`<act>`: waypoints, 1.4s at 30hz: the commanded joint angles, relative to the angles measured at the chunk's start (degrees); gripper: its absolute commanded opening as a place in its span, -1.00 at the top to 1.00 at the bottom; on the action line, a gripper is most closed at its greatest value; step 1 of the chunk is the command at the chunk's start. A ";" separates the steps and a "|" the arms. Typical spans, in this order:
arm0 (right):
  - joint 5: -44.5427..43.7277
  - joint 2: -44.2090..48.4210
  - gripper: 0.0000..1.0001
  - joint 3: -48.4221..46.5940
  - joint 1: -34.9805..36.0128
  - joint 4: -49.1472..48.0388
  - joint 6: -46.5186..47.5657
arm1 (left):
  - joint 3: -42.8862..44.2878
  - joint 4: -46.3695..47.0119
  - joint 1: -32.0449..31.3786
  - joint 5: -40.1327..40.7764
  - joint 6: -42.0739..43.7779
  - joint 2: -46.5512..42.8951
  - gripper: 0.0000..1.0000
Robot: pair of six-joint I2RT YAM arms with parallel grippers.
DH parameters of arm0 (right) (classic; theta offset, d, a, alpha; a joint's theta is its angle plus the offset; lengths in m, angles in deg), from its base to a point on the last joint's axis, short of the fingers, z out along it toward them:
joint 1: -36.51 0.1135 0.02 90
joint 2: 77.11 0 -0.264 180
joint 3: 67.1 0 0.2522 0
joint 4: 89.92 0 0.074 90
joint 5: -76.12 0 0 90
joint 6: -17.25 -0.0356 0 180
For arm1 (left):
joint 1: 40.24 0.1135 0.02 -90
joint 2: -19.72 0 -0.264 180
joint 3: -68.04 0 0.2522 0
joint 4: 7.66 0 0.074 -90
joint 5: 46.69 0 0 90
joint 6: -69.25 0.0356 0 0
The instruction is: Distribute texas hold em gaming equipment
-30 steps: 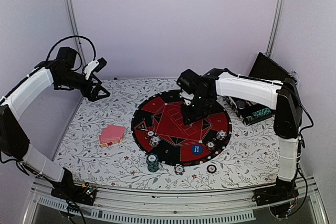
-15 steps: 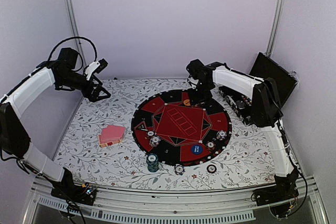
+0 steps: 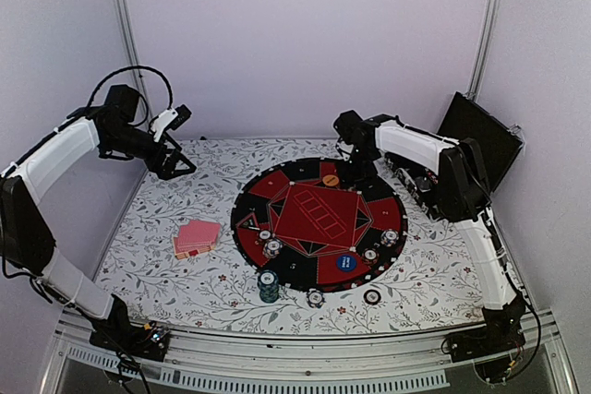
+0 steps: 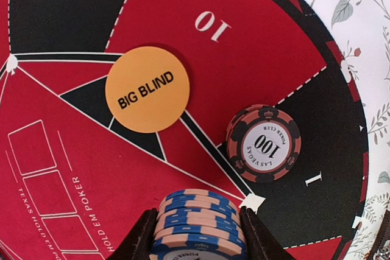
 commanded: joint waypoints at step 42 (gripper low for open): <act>-2.50 11.70 -0.28 8.36 -5.63 -2.86 -0.47 | -0.01 -2.38 -1.48 -1.50 2.33 -0.50 -0.99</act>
